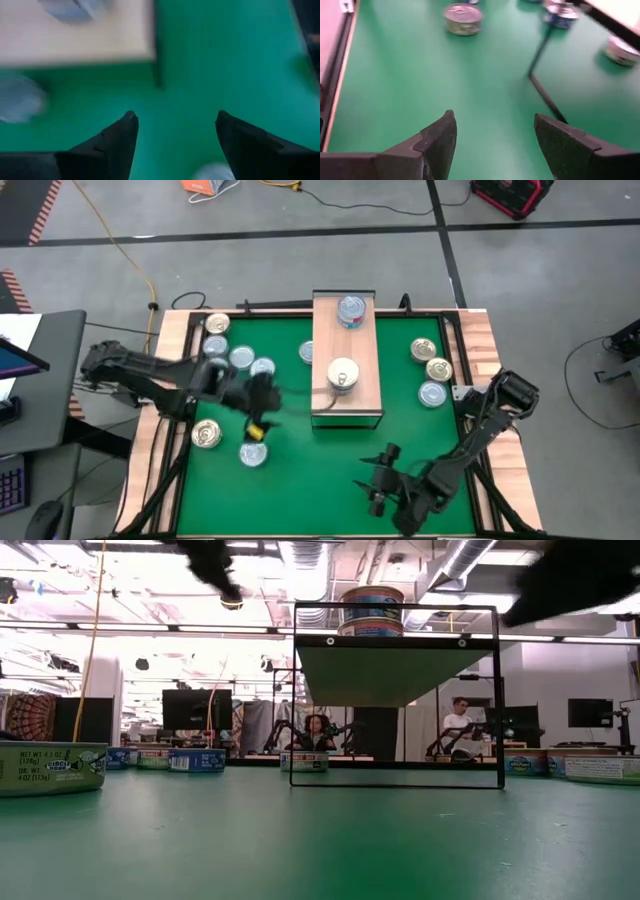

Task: Stack canned seafood by type on shelf
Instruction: Stack the green tuna can on top of the red tuna can on the shelf

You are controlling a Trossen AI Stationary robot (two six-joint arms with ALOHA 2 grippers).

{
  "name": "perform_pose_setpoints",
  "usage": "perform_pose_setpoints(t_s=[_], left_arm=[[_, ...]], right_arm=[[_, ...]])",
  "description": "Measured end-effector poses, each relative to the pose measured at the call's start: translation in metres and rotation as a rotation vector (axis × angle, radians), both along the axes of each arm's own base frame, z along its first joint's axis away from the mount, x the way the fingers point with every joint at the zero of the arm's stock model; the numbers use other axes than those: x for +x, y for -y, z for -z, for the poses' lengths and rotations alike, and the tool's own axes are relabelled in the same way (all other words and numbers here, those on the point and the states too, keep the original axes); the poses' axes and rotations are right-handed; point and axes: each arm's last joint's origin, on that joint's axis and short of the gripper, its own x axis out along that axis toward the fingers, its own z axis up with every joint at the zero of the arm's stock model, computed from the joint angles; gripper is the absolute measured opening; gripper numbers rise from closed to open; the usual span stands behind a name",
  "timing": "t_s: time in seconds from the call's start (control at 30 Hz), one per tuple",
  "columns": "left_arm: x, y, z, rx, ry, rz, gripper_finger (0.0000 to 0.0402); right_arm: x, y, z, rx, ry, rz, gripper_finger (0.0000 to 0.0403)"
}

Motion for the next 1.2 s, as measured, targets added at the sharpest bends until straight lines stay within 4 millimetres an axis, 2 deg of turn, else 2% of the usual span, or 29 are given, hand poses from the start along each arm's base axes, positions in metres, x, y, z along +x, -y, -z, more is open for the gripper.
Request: perform_pose_setpoints(t_s=[0.1,0.23,0.43,0.57,0.77,0.93,1.07,1.2], left_arm=[[-0.022,0.026,0.02,-0.064,-0.044,0.014,0.0254],[-0.041,0.052,0.054,-0.096,-0.138,-0.012,0.0254],[-0.054,0.078,0.09,-0.088,-0.242,-0.073,0.0254],[-0.051,0.088,0.107,-0.08,-0.274,-0.106,0.0254],[-0.04,0.103,0.142,0.033,-0.383,-0.081,0.0254],[-0.028,0.11,0.154,0.067,-0.385,-0.073,0.0254],[-0.009,0.123,0.152,0.052,-0.221,0.03,0.0254],[0.013,0.133,0.149,0.175,0.044,0.133,0.0254]], right_arm=[[0.025,0.006,-0.002,0.054,-0.011,-0.085,0.0292],[0.053,0.016,0.003,0.07,0.019,-0.164,0.0292],[0.079,0.027,0.009,0.119,0.067,-0.22,0.0292],[0.084,0.032,0.007,0.141,0.081,-0.231,0.0292],[0.084,0.03,0.005,0.132,0.098,-0.245,0.0292],[0.084,0.031,0.005,0.13,0.095,-0.245,0.0292],[0.083,0.03,0.006,0.126,0.09,-0.246,0.0292],[0.083,0.03,0.006,0.123,0.085,-0.248,0.0292]])
